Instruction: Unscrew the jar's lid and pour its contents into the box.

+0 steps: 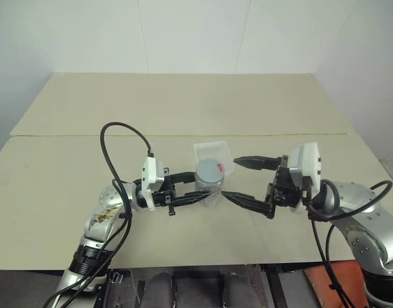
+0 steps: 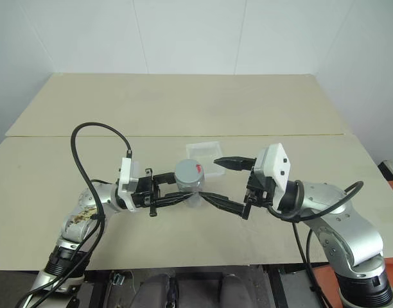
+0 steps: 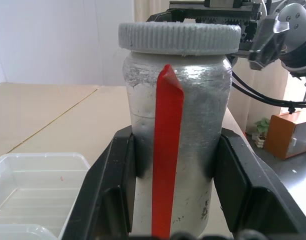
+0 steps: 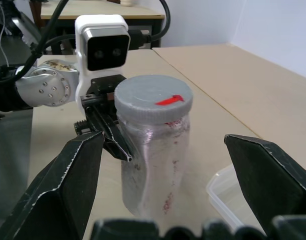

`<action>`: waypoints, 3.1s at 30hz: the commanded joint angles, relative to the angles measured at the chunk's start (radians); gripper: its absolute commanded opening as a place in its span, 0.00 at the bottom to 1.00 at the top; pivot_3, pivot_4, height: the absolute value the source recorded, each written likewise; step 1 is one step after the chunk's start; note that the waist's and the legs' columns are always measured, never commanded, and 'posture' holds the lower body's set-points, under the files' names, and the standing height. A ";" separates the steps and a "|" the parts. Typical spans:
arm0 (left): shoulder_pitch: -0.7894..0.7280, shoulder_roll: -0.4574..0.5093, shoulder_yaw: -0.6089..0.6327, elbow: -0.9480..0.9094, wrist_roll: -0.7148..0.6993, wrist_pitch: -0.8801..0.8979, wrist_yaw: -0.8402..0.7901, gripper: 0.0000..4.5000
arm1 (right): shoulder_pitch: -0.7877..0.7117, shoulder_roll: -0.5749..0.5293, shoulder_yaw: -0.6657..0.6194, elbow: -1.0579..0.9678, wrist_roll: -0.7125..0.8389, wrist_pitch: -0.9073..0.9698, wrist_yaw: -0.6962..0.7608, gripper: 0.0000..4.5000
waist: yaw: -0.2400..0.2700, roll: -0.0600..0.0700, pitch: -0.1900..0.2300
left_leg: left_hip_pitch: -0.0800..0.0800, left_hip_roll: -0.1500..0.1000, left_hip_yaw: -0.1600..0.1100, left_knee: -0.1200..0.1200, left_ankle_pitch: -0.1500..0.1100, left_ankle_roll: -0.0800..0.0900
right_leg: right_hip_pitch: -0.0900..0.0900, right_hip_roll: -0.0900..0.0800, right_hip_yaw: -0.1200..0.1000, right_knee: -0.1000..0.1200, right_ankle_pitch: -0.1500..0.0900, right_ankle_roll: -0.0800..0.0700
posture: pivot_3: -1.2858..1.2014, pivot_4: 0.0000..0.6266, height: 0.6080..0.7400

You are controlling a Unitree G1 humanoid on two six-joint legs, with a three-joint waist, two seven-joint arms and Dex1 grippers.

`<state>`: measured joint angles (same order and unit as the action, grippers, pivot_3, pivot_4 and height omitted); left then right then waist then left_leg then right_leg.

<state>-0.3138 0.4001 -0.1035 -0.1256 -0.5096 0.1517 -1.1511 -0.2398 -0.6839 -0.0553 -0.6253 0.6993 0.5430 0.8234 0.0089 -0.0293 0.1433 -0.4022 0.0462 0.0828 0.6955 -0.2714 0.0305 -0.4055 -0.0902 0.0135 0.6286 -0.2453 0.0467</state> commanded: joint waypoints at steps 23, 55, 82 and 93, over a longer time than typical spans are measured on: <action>-0.016 -0.021 -0.020 -0.023 0.001 -0.022 0.006 0.41 | -0.186 0.124 0.104 0.076 -0.085 -0.013 -0.043 0.99 | 0.001 0.000 0.000 | -0.001 0.000 0.000 0.000 0.000 0.000 | 0.000 0.000 0.000 0.000 0.000 0.000 | 0.52 0.24 1.00; -0.023 -0.017 -0.013 0.019 -0.002 -0.054 -0.021 0.41 | -0.034 -0.008 -0.032 0.022 -0.035 -0.008 -0.022 0.99 | 0.002 0.000 0.000 | 0.000 0.000 0.000 0.000 0.000 0.000 | 0.000 0.000 0.000 0.000 0.000 0.000 | 0.52 0.24 1.00; -0.027 -0.044 -0.032 0.022 0.017 -0.063 -0.013 0.41 | -0.195 0.056 0.099 0.064 -0.057 -0.015 0.006 0.99 | 0.002 0.000 0.000 | -0.001 0.000 0.000 0.000 0.000 0.000 | 0.000 0.000 0.000 0.000 0.000 0.000 | 0.52 0.24 1.00; -0.027 -0.045 -0.028 0.022 0.016 -0.065 -0.014 0.41 | -0.200 0.074 0.092 0.085 -0.085 -0.012 -0.006 0.99 | 0.001 0.000 0.000 | -0.001 0.000 0.000 0.000 0.000 0.000 | 0.000 0.000 0.000 0.000 0.000 0.000 | 0.52 0.24 1.00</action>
<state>-0.3228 0.3577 -0.1364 -0.0839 -0.4882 0.1083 -1.1597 -0.4352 -0.6058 0.0701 -0.5260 0.6119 0.5428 0.8266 0.0104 -0.0293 0.1433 -0.4027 0.0461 0.0829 0.6958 -0.2714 0.0306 -0.4058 -0.0904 0.0132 0.6287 -0.2453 0.0466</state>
